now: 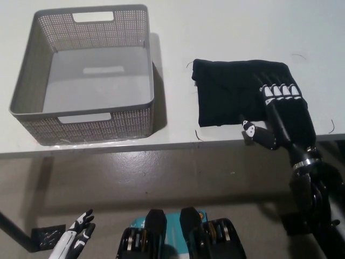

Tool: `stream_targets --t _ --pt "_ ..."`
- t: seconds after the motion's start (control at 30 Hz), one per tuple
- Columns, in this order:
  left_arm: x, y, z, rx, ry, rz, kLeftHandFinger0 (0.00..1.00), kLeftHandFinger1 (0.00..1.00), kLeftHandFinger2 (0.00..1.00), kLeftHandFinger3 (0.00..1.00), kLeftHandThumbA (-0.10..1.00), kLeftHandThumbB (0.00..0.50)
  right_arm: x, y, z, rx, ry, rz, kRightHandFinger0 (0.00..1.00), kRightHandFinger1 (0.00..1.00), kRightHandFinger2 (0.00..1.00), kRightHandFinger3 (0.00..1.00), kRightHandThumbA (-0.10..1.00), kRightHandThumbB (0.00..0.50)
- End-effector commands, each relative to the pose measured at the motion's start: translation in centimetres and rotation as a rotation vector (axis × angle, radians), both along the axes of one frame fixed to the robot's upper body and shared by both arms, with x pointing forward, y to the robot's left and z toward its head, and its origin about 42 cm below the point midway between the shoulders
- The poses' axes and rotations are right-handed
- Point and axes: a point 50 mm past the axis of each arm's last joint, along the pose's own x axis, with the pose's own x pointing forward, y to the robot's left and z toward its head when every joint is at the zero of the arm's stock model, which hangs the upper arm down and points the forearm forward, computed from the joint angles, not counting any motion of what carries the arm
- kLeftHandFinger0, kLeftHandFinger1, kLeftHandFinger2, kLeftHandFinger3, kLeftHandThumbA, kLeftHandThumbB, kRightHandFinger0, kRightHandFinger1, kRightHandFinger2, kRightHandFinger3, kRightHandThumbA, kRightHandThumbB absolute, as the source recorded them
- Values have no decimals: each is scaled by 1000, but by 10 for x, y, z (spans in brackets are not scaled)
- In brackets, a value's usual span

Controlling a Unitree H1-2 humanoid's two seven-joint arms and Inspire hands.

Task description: Use the right hand to pick up a t shirt on the right hand side and place it into a contianer on the left side

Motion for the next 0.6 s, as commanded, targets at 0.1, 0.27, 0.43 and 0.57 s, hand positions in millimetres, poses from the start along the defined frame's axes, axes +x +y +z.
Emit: stream_targets --t 0.1,0.27,0.43,0.57 --pt "5 8 10 12 -25 -18 857 932 1000 1000 1000 470 14 -4 33 2 -67 -7 1000 1000 1000 1000 745 500" --pt "7 7 13 12 -31 -20 856 931 1000 1000 1000 463 12 -4 29 18 -58 -16 1000 1000 1000 1000 729 500" --pt "10 7 14 12 -37 -17 847 929 1000 1000 1000 456 12 -5 17 5 -42 -19 1000 1000 1000 1000 762 500" --pt "14 7 18 14 -40 -17 865 945 1000 1000 1000 460 14 -5 14 -6 -28 -26 1000 1000 1000 1000 789 500"
